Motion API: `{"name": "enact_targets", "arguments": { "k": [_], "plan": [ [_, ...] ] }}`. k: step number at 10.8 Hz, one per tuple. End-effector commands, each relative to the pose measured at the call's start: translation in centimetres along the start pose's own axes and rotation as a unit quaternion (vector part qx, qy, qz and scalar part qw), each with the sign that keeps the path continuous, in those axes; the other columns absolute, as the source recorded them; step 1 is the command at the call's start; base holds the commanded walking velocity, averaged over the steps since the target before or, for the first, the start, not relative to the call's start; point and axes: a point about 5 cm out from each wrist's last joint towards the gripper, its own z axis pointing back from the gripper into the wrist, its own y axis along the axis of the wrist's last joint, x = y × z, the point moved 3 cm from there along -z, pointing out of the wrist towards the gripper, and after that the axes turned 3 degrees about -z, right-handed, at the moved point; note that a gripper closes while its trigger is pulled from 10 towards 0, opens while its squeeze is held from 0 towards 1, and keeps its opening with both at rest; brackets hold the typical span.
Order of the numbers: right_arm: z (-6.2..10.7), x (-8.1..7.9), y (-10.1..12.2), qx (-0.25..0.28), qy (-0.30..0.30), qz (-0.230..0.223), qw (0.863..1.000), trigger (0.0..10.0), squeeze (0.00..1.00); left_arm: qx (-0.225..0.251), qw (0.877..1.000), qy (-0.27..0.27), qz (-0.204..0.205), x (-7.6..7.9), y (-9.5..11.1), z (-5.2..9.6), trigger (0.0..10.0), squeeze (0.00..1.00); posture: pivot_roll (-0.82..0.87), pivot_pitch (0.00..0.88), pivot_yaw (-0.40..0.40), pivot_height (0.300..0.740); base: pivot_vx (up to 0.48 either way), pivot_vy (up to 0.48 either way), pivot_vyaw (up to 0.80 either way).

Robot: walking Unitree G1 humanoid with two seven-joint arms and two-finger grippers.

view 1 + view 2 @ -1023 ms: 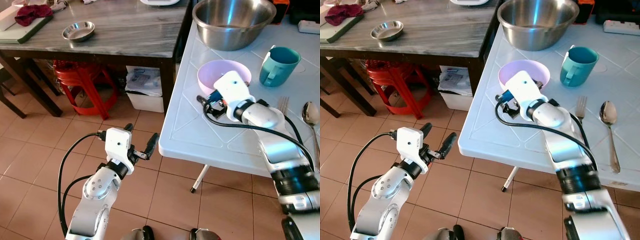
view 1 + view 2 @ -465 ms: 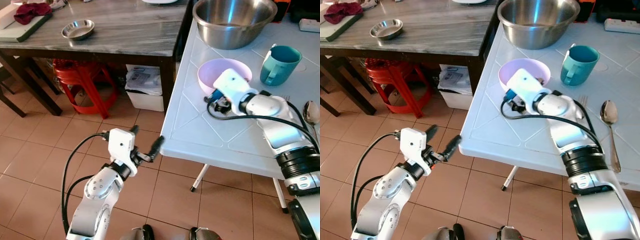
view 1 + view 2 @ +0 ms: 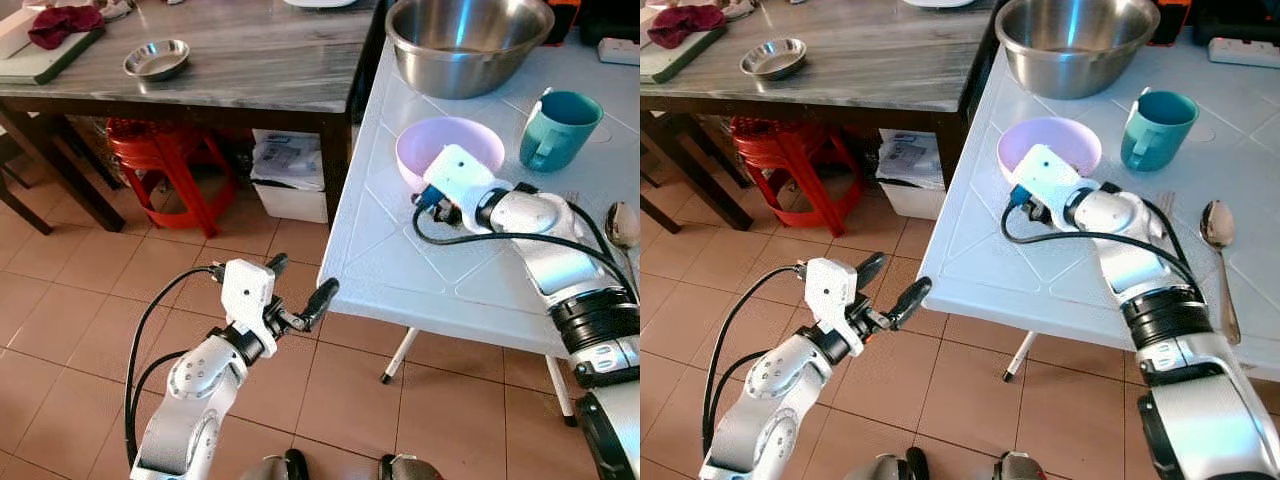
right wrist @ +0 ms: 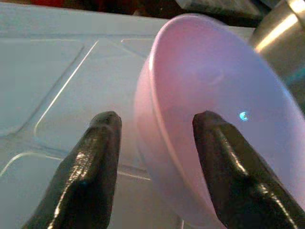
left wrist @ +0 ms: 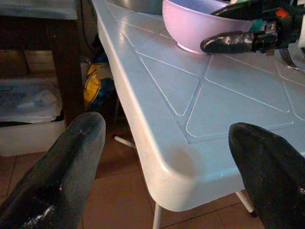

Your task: Setting the table

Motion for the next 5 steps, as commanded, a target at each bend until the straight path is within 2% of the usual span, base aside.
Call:
{"name": "enact_targets", "arguments": {
  "k": [1,5],
  "plan": [
    [-0.05,0.01,0.07,-0.001,0.004,0.016,1.0,0.0,0.0,0.001,1.0,-0.003,-0.006,-0.12,0.11,0.39,10.0,0.0,-0.12,0.186,0.112,0.74,0.0,0.0,0.0],
    [-0.02,0.16,-0.69,-0.018,0.015,0.037,0.999,0.0,0.0,-0.004,1.0,-0.001,-0.008,-0.19,-0.14,0.48,10.0,0.0,-0.12,0.181,0.11,0.74,0.0,0.0,0.0]
  ]
}}
